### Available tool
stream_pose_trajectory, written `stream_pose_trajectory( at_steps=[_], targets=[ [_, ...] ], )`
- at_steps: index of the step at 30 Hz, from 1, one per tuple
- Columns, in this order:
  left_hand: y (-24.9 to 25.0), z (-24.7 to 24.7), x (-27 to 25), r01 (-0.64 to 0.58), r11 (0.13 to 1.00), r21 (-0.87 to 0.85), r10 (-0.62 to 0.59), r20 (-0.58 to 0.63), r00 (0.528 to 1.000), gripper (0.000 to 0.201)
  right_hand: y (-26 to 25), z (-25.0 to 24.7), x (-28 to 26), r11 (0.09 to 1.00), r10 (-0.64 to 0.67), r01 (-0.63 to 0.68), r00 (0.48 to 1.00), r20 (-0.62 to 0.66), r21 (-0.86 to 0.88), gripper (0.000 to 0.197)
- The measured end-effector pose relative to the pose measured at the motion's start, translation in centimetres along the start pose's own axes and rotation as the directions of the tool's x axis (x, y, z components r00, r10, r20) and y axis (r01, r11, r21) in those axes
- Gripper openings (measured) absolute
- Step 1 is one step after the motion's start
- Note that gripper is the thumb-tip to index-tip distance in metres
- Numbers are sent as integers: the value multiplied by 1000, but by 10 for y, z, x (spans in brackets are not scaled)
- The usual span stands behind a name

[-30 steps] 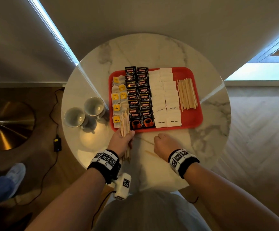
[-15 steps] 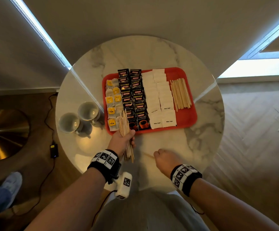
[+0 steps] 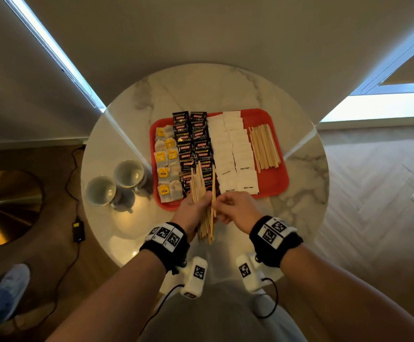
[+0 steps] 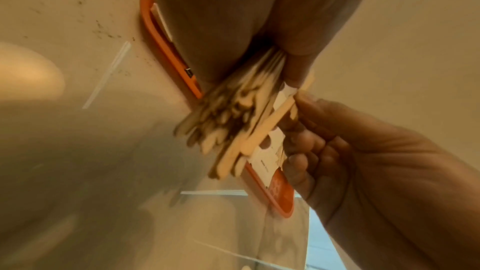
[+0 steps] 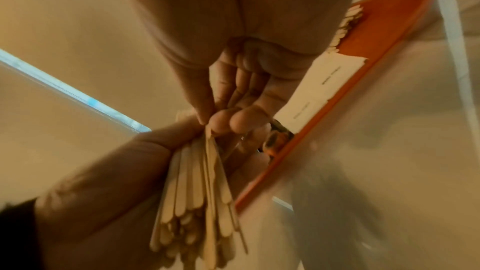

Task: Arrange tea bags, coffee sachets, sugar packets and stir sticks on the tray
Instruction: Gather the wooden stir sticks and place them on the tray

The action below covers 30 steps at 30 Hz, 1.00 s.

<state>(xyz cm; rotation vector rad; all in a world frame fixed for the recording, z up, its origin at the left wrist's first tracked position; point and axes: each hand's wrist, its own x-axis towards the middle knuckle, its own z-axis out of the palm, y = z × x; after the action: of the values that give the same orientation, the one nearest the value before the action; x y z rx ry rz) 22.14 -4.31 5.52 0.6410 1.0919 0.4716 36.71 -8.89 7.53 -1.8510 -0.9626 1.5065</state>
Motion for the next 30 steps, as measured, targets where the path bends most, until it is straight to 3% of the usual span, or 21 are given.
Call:
stream_pose_trajectory(
  at_steps=[4, 6, 8, 10, 12, 14, 16, 18, 19, 21, 23, 26, 28, 30],
  targets=[
    [10, 7, 2, -45, 998, 37, 43, 48, 998, 17, -13, -7, 7, 998, 18, -19, 1000, -25, -57, 13],
    [13, 5, 4, -49, 993, 109, 42, 64, 997, 22, -17, -11, 7, 976, -22, 29, 999, 36, -218, 14],
    [15, 4, 7, -39, 983, 182, 27, 66, 997, 28, -26, -21, 5, 887, -66, 82, 996, 52, -455, 11],
    [18, 2, 10, -54, 962, 267, 38, 64, 997, 25, -36, -33, 9, 818, -188, 122, 980, -61, -562, 17],
    [18, 2, 13, -88, 906, 413, 57, 88, 995, 18, -45, -46, 19, 831, -327, 182, 925, -196, -526, 22],
    [17, 5, 17, -112, 823, 558, 44, 134, 990, 18, -52, -57, 35, 838, -378, 209, 888, -262, -504, 36],
    [17, 14, 20, -155, 744, 649, 37, 193, 981, 19, -59, -62, 47, 855, -291, 153, 932, -216, -495, 46],
    [19, 28, 22, -213, 669, 712, 37, 255, 966, 13, -61, -56, 54, 881, -93, 80, 996, -6, -467, 38],
    [22, 35, 23, -238, 621, 747, 43, 271, 962, 10, -57, -51, 57, 880, -7, 56, 994, 105, -472, 33],
    [26, 43, 28, -258, 539, 802, 53, 273, 961, 13, -49, -46, 60, 884, 16, 47, 991, 131, -466, 32],
    [27, 47, 33, -253, 549, 797, 64, 262, 963, 8, -44, -50, 61, 924, -6, 16, 1000, 28, -382, 32],
    [26, 51, 38, -256, 523, 813, 76, 254, 964, 20, -43, -51, 58, 962, 56, -36, 996, 66, -271, 37],
    [25, 51, 37, -255, 602, 757, 84, 258, 963, 10, -40, -53, 57, 979, 21, -13, 999, 35, -204, 41],
    [28, 44, 41, -226, 704, 673, 128, 193, 973, 11, -35, -60, 52, 983, -77, 57, 991, -113, -174, 41]
  ],
)
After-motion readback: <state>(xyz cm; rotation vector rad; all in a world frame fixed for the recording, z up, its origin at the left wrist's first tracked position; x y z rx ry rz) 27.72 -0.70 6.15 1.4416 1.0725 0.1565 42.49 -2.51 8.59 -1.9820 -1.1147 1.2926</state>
